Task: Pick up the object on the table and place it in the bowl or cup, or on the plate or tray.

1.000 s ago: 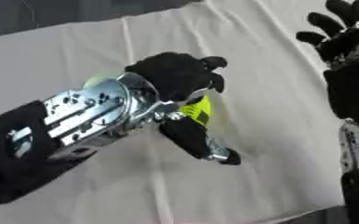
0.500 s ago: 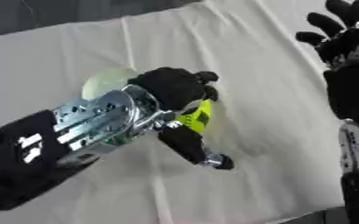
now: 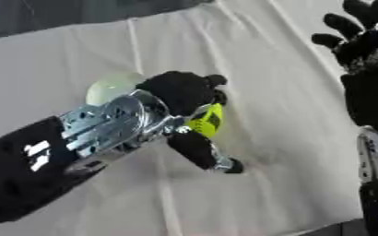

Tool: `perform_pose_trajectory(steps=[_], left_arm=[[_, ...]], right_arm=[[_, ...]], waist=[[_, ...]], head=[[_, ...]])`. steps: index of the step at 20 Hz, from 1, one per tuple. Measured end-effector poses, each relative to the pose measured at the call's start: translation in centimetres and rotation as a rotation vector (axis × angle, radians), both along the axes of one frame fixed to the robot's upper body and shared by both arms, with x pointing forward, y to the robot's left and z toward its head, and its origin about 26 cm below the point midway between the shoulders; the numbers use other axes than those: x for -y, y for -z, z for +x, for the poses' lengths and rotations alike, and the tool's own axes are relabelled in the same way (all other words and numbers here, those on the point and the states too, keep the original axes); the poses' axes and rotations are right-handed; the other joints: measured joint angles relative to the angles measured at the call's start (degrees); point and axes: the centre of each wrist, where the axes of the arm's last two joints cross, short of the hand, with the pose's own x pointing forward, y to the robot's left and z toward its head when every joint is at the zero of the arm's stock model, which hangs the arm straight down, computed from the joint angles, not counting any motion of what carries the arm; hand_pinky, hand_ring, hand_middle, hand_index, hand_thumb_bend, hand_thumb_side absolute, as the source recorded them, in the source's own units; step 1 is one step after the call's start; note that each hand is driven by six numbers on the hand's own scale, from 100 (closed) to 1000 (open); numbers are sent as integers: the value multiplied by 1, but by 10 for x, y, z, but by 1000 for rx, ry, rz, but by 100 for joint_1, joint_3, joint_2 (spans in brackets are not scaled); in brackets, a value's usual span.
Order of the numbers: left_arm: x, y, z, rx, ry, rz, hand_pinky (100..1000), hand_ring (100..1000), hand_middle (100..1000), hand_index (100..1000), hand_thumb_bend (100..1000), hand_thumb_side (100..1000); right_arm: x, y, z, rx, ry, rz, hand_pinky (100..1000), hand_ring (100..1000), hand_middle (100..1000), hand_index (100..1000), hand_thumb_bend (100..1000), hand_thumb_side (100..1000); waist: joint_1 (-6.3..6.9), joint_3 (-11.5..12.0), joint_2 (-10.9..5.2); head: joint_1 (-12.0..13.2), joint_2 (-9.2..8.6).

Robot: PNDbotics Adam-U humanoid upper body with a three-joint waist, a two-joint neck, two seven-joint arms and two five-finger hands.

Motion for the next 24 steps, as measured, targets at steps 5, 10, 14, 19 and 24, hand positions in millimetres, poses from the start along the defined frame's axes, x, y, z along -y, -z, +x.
perform_pose_trajectory(steps=[5, 10, 14, 19, 24], left_arm=[[0, 0, 7, 17, -29, 3, 691, 831, 1000, 887, 665, 855], [-1, 0, 16, 27, -61, 5, 653, 811, 1000, 881, 640, 823], [-2, 2, 23, 36, -94, 14, 608, 792, 1000, 877, 611, 725], [-3, 6, 32, 38, -129, 20, 488, 715, 1000, 865, 552, 625], [-4, 9, 38, 60, -164, 34, 249, 525, 891, 683, 255, 609]], right_arm=[[0, 0, 0, 0, -2, -4, 853, 921, 942, 1000, 100, 847], [0, 0, 0, 0, -2, -4, 852, 920, 941, 1000, 100, 847], [0, 0, 0, 1, -2, -4, 852, 920, 941, 1000, 100, 847], [0, 0, 0, 1, -2, -4, 851, 920, 941, 1000, 100, 846], [-1, -1, 0, 5, -4, -4, 852, 920, 941, 1000, 100, 847]], waist=[[0, 2, 6], [0, -1, 24], [0, -4, 36], [-1, -10, 38], [-5, -14, 52]], head=[[0, -1], [0, -3], [0, -4], [0, -4], [0, -4]])
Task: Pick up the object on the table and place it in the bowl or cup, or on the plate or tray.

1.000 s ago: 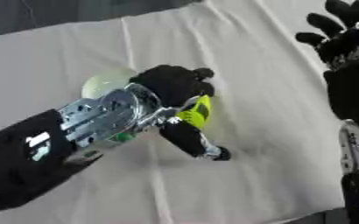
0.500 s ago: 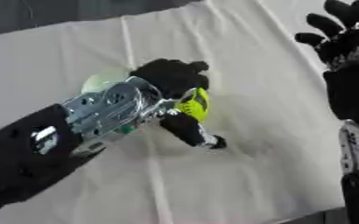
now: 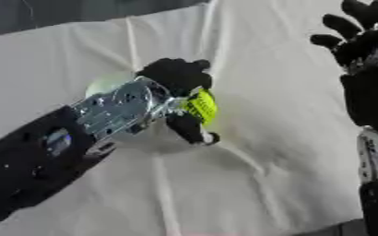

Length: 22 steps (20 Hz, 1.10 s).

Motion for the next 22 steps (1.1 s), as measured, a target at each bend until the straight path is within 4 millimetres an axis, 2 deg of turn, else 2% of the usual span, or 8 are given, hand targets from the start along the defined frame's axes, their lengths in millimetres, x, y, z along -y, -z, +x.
perform_pose_trajectory(steps=[1, 2, 5, 7, 8, 9, 10, 22], left_arm=[[0, 0, 0, 17, -9, 7, 249, 525, 891, 683, 255, 609], [0, 0, 0, 34, -15, 12, 153, 479, 815, 623, 119, 563], [0, 2, -1, 82, -36, 33, 100, 461, 793, 609, 110, 560], [0, 2, -1, 105, -44, 45, 100, 415, 737, 561, 105, 580], [0, 2, -2, 114, -45, 49, 100, 357, 646, 506, 100, 581], [0, 1, -2, 123, -46, 53, 100, 369, 668, 521, 100, 582], [1, 1, -3, 130, -44, 55, 100, 330, 594, 464, 100, 580], [5, -12, -21, 206, -3, 25, 100, 322, 581, 445, 100, 574]], right_arm=[[0, 0, 0, 0, 0, 0, 852, 920, 941, 1000, 100, 847], [0, 0, 0, 1, 0, 0, 852, 920, 941, 1000, 100, 847], [0, 0, 0, 1, 0, 0, 852, 920, 941, 1000, 100, 847], [0, 0, 0, 1, 0, 0, 852, 920, 940, 1000, 100, 847], [0, 0, 0, 1, 0, 0, 851, 920, 939, 1000, 100, 847], [0, 0, 0, 1, 0, 0, 851, 920, 940, 1000, 100, 847], [0, 0, 0, 1, 0, 0, 851, 919, 939, 1000, 100, 847], [0, 0, 0, 1, 0, 0, 851, 919, 938, 1000, 100, 848]], waist=[[-3, 1, 10], [-6, 1, 18], [-8, 2, 20], [-9, 2, 20], [-9, 2, 20], [-9, 2, 20], [-9, 2, 20], [-13, 25, 20]], head=[[0, 0], [0, 0], [0, 0], [0, 0], [0, 0], [0, 0], [0, 0], [-9, 4]])
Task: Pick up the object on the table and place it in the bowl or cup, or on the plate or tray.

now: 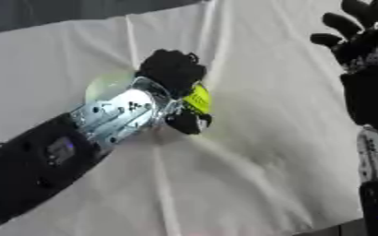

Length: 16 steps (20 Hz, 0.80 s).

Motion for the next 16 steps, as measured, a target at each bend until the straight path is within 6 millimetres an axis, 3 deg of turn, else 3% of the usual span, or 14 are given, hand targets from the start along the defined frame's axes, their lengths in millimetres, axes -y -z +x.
perform_pose_trajectory(steps=[5, 12, 14, 15, 16], left_arm=[[-9, -26, -23, 87, 46, 0, 100, 331, 577, 454, 100, 588], [-17, -40, -28, 101, 51, 8, 100, 352, 603, 469, 121, 602], [-17, -40, -28, 97, 52, 8, 100, 417, 722, 557, 365, 663], [-17, -40, -28, 94, 53, 6, 207, 479, 805, 635, 479, 690], [-17, -40, -28, 90, 54, 5, 232, 493, 824, 655, 505, 695]], right_arm=[[1, 2, -1, -7, 3, -2, 852, 920, 938, 1000, 100, 850], [2, 5, -1, -17, 6, -5, 852, 920, 938, 1000, 100, 850], [2, 5, -1, -17, 6, -5, 852, 920, 938, 1000, 100, 850], [2, 5, -1, -17, 6, -5, 852, 920, 938, 1000, 100, 850], [2, 5, -1, -17, 6, -5, 852, 920, 938, 1000, 100, 850]], waist=[[4, 95, -55], [17, 136, -106], [17, 136, -106], [17, 137, -106], [17, 137, -106]], head=[[-47, 6], [-97, 7], [-98, 7], [-98, 7], [-99, 7]])
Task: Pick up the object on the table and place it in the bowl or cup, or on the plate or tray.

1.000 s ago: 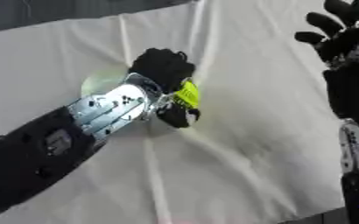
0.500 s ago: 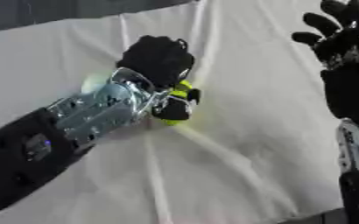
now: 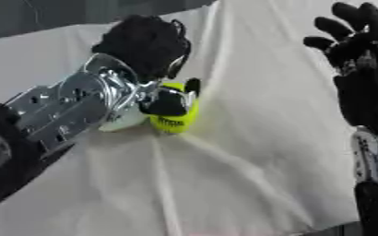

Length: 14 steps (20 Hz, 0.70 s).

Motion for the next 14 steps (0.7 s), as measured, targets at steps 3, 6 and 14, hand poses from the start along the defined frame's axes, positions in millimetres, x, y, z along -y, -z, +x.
perform_pose_trajectory(steps=[3, 6, 14], left_arm=[[-2, 3, 1, -34, 8, -21, 622, 810, 1000, 973, 955, 847], [-5, 9, 1, -103, 30, -87, 737, 888, 1000, 1000, 1000, 875], [-5, 12, 4, -166, 48, -197, 661, 819, 1000, 998, 854, 787]], right_arm=[[0, 0, 0, 0, 0, 0, 851, 919, 938, 1000, 100, 850], [0, 0, 0, 0, 0, 0, 851, 919, 938, 1000, 100, 850], [0, 0, 0, 2, 2, -2, 851, 919, 938, 1000, 100, 849]], waist=[[0, -2, 0], [0, -8, 0], [-1, -23, 3]], head=[[0, 0], [0, 0], [-1, 0]])
